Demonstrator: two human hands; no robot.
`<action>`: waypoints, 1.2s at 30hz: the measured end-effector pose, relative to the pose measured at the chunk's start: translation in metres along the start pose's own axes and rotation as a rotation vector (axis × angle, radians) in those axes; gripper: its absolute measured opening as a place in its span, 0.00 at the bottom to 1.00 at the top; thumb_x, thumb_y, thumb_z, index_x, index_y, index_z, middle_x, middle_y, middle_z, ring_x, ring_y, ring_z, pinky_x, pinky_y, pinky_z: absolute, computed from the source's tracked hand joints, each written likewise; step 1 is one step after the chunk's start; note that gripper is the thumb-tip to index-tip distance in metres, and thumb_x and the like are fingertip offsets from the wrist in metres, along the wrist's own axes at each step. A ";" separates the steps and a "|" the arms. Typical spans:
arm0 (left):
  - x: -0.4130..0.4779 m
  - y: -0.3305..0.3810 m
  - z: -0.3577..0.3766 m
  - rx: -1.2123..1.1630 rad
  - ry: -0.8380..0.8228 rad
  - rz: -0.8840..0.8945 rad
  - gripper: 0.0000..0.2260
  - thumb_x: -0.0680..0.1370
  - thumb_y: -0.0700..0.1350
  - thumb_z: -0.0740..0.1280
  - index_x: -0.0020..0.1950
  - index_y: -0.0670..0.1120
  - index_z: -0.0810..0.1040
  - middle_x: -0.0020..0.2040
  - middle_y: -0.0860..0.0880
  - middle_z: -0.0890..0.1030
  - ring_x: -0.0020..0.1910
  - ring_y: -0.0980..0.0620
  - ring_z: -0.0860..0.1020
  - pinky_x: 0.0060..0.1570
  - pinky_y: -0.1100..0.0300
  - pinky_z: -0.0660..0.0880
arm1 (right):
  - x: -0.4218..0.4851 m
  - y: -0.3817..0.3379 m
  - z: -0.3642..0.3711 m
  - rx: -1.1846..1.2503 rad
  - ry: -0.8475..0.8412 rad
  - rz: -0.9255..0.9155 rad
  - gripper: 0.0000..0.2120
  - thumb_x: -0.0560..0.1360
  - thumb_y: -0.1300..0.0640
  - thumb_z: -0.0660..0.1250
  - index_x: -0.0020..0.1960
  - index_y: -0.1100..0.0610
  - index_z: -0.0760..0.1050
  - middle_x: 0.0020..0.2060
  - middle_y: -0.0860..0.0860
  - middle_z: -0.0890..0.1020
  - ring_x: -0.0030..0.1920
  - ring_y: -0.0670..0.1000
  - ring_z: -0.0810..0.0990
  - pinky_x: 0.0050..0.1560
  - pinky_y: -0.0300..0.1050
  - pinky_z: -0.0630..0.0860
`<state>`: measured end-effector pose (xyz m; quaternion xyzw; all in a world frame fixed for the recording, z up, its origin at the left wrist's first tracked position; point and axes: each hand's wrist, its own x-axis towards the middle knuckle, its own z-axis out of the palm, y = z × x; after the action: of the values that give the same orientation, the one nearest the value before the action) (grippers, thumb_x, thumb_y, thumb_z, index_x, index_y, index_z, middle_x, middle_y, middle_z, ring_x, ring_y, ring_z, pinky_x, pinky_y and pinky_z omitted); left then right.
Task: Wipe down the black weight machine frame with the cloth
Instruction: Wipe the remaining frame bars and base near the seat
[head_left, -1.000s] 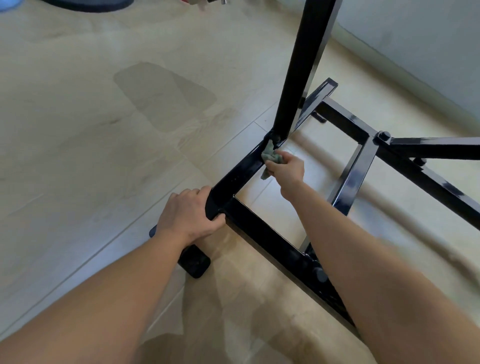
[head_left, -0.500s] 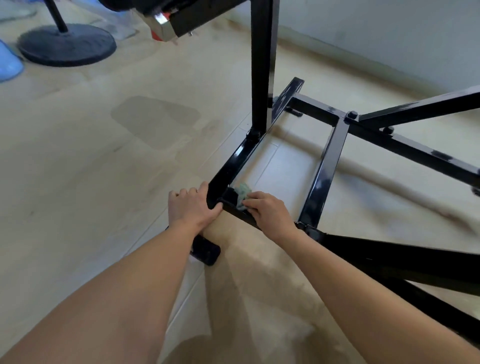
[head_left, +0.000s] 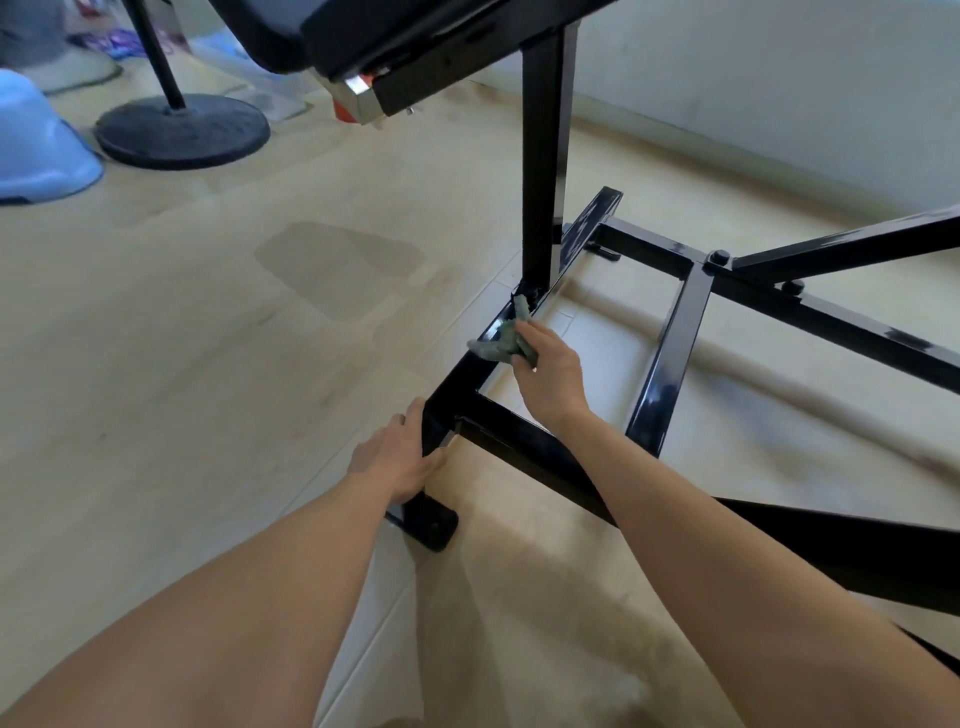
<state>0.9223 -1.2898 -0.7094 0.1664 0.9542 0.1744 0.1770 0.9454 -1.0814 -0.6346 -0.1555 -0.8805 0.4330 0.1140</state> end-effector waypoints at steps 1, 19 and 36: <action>0.000 0.000 0.001 -0.015 0.024 0.001 0.33 0.79 0.61 0.63 0.79 0.56 0.50 0.66 0.47 0.75 0.57 0.42 0.78 0.53 0.46 0.77 | 0.008 -0.003 0.004 0.035 -0.001 0.012 0.23 0.80 0.67 0.65 0.74 0.56 0.72 0.73 0.49 0.73 0.72 0.50 0.71 0.76 0.43 0.63; 0.003 -0.006 0.007 -0.092 0.103 0.027 0.34 0.77 0.59 0.66 0.79 0.57 0.53 0.68 0.51 0.74 0.59 0.45 0.77 0.53 0.51 0.73 | -0.007 0.040 0.015 -0.392 -0.382 -0.493 0.08 0.72 0.63 0.72 0.50 0.56 0.83 0.46 0.51 0.85 0.48 0.54 0.82 0.50 0.51 0.79; 0.002 -0.007 0.008 -0.121 0.135 0.052 0.31 0.78 0.58 0.64 0.78 0.59 0.55 0.61 0.53 0.76 0.51 0.48 0.77 0.49 0.53 0.71 | 0.060 0.016 0.020 0.137 -0.197 0.122 0.19 0.80 0.58 0.67 0.71 0.54 0.75 0.59 0.52 0.80 0.60 0.54 0.79 0.61 0.45 0.75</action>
<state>0.9221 -1.2927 -0.7200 0.1678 0.9471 0.2470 0.1175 0.8857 -1.0644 -0.6551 -0.1573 -0.8447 0.5116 0.0111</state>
